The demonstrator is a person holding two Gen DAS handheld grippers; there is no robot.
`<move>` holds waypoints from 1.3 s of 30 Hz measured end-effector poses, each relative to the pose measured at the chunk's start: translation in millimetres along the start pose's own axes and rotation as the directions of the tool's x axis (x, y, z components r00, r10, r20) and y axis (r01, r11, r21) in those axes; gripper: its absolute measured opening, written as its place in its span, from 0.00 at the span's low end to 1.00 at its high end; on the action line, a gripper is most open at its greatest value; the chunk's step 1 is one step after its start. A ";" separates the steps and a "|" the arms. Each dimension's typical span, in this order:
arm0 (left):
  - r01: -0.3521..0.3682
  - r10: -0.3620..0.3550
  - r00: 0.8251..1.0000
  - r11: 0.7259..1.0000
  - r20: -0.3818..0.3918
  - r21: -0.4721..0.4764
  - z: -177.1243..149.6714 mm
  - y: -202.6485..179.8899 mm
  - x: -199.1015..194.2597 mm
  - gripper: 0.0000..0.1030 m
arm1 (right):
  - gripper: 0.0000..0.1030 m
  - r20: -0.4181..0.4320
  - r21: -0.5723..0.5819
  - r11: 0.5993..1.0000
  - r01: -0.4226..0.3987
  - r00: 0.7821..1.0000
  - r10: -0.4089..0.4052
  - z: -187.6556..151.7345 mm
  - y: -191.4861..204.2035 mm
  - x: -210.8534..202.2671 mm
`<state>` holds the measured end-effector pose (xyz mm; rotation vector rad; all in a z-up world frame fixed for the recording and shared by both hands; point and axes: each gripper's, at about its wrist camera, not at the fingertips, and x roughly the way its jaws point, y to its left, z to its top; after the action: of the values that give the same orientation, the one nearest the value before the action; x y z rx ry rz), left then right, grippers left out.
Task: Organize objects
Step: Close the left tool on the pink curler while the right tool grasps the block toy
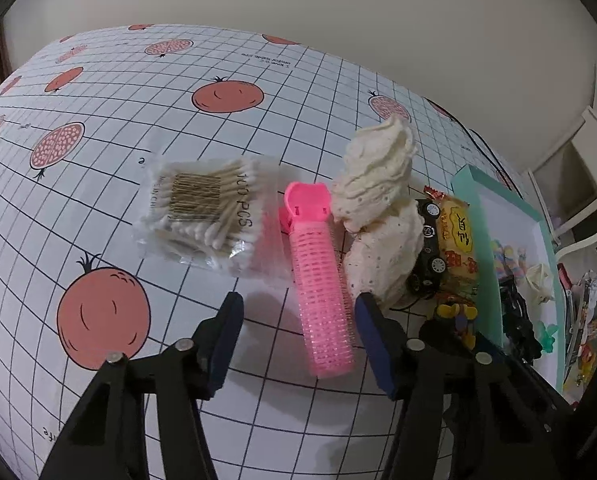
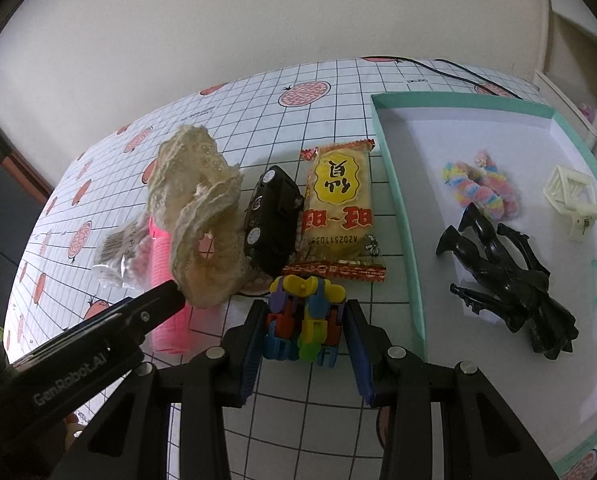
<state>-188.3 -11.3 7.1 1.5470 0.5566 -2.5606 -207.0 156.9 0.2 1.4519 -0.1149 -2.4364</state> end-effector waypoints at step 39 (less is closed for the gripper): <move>-0.104 0.102 0.992 0.994 0.080 0.023 3.0 -3.0 -41.1 0.24 | 0.39 0.054 -0.026 0.998 -0.062 0.997 0.063 5.0 -1.0 -29.7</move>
<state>-171.9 -13.8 45.0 1.4350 0.4239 -2.5481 -198.4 166.2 27.5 1.3513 -0.1407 -2.4193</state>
